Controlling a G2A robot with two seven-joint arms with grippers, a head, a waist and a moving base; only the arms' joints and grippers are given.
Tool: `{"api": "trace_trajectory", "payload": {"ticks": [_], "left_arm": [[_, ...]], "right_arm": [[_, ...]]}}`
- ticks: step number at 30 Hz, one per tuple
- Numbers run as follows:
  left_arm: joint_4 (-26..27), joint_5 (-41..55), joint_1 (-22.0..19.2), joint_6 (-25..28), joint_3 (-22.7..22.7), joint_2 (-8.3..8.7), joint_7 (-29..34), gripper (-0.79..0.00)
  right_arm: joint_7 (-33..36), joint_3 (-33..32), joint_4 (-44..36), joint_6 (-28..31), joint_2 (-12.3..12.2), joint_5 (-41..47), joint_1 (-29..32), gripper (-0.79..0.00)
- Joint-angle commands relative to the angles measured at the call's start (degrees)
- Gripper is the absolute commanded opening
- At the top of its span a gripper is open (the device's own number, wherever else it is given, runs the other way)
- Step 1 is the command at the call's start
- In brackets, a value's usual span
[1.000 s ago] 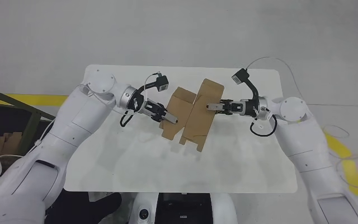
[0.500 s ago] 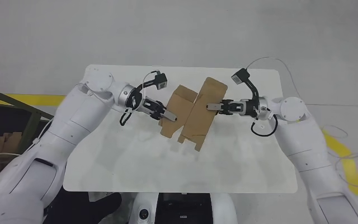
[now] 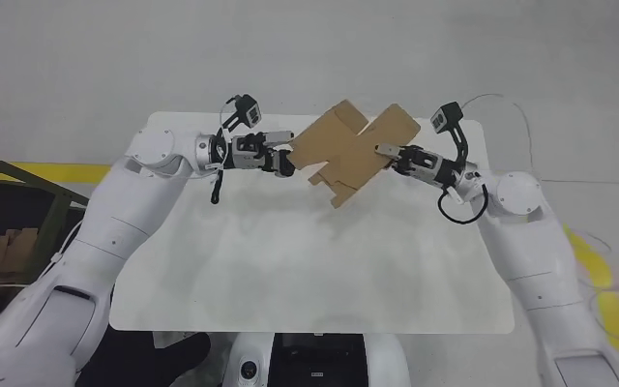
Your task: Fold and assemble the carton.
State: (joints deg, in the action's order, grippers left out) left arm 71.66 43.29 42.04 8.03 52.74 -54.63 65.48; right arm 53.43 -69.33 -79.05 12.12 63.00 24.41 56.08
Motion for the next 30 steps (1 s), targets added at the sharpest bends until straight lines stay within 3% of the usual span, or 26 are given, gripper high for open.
{"api": "trace_trajectory", "payload": {"ticks": [1, 8, 21, 22, 23, 25, 28, 30], "left_arm": [[2.25, -0.6, 1.58, -1.33, 0.72, 0.09, -4.86, 0.0], [8.14, -2.58, 5.16, -4.46, 1.5, -0.17, -14.92, 0.0], [8.25, -3.66, 6.17, -5.53, 2.09, -1.45, -20.76, 0.0], [8.22, -3.85, 6.13, -5.47, 2.04, -1.56, -20.84, -0.049], [8.2, -4.02, 6.07, -5.48, 1.97, -1.68, -20.81, -0.169], [8.13, -4.16, 5.91, -5.48, 1.9, -1.91, -20.78, -0.277], [7.98, -4.31, 5.75, -5.46, 1.88, -2.22, -20.49, -0.394], [7.81, -4.39, 5.68, -5.49, 1.92, -2.41, -20.38, -0.413]], "right_arm": [[-3.56, -0.82, -3.04, -2.59, -0.23, -1.72, 1.88, -0.785], [-12.84, -1.3, -11.58, -8.86, -0.36, -5.62, 6.83, -0.785], [-18.74, -0.85, -15.74, -12.09, 0.01, -7.7, 9.19, -0.785], [-18.8, -0.81, -15.93, -12.1, 0.03, -7.92, 9.22, -0.785], [-18.85, -0.79, -16.12, -12.12, 0.05, -8.12, 9.22, -0.785], [-19.01, -0.79, -16.33, -12.19, 0.09, -8.37, 9.27, -0.785], [-19.21, -0.82, -16.55, -12.27, 0.14, -8.61, 9.31, -0.785], [-19.27, -0.85, -16.62, -12.33, 0.18, -8.8, 9.34, -0.785]]}}
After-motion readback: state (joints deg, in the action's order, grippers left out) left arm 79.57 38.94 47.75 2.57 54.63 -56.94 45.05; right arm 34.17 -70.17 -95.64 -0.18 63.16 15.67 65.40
